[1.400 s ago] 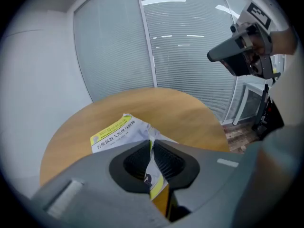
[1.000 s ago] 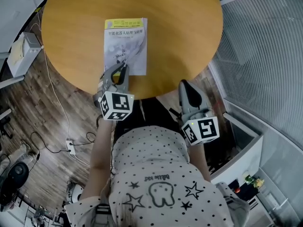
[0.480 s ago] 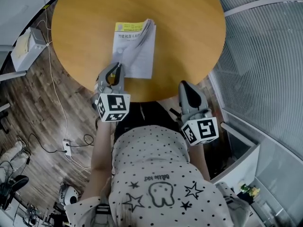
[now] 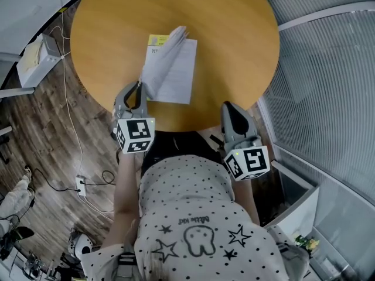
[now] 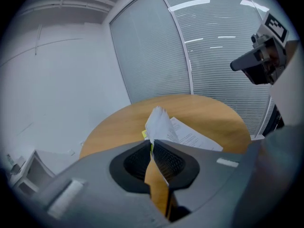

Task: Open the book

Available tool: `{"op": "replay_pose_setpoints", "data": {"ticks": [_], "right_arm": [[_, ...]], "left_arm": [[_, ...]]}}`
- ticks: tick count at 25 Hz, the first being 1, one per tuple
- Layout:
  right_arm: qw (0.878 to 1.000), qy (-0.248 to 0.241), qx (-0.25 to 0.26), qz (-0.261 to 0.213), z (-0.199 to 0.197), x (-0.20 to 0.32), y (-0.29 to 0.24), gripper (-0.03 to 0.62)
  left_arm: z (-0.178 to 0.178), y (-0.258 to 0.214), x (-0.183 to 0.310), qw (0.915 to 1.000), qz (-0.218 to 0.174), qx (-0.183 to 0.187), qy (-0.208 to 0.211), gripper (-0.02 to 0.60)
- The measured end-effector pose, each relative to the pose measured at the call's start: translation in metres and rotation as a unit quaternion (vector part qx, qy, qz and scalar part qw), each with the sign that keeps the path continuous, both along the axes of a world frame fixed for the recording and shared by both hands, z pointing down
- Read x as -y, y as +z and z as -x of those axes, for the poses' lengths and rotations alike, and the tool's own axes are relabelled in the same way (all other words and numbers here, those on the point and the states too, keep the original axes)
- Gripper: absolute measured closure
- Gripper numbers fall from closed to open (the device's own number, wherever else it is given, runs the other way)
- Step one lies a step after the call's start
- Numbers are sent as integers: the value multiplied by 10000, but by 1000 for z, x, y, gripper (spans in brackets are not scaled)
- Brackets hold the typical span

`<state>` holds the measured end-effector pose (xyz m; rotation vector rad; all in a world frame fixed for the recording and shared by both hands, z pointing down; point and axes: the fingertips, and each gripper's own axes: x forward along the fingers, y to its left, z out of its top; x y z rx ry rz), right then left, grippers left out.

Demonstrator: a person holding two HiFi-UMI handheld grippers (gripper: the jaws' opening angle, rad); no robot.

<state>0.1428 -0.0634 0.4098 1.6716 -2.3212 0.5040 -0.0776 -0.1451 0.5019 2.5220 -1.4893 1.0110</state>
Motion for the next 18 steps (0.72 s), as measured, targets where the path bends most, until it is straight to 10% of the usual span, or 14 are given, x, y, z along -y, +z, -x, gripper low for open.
{"op": "replay_pose_setpoints", "data": {"ticks": [18], "right_arm": [[9997,-209,-49,-85,12,18,-7,589]], "left_arm": [[50,0,8,9973,-7,41,-726,549]]}}
